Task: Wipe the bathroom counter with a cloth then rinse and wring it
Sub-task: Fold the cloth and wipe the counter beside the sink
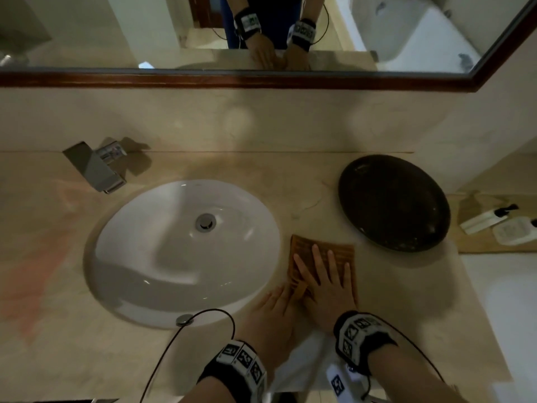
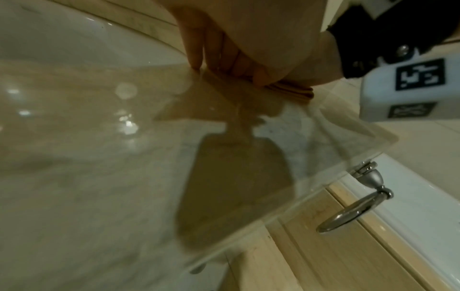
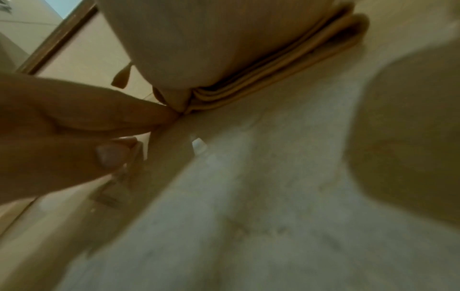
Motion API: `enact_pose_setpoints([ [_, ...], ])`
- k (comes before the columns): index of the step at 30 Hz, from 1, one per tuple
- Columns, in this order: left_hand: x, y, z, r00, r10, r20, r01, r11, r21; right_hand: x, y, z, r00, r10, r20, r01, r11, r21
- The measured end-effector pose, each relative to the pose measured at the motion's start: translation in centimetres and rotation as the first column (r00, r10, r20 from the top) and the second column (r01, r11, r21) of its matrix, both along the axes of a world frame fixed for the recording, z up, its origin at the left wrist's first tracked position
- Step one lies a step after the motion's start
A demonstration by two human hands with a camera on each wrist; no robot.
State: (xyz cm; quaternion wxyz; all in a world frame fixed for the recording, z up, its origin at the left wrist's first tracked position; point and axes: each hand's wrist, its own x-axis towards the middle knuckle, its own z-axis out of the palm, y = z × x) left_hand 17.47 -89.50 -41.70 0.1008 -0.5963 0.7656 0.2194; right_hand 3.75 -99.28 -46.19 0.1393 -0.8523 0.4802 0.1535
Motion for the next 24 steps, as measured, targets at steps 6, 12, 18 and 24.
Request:
enact_pose_setpoints([
  [6, -0.1, -1.4, -0.2, 0.998, 0.061, -0.026, -0.06, 0.998, 0.032, 1.3, -3.0, -0.2, 0.998, -0.021, 0.066, 0.025, 0.999, -0.048],
  [12, 0.0, -0.7, -1.1, 0.997, 0.075, -0.016, -0.076, 0.997, -0.025, 4.0, -9.0, 0.0, 1.0, 0.01, 0.011, -0.01, 0.999, -0.045],
  [18, -0.5, -1.3, 0.3, 1.0, -0.016, 0.022, 0.014, 0.998, 0.059, -1.3, -1.9, 0.9, 1.0, -0.016, 0.0, 0.016, 1.0, -0.022],
  [24, -4.5, -3.5, -0.9, 0.996, -0.074, 0.059, 0.076, 0.997, -0.031, -7.4, 3.6, 1.6, 0.99, -0.136, 0.029, 0.135, 0.99, 0.043],
])
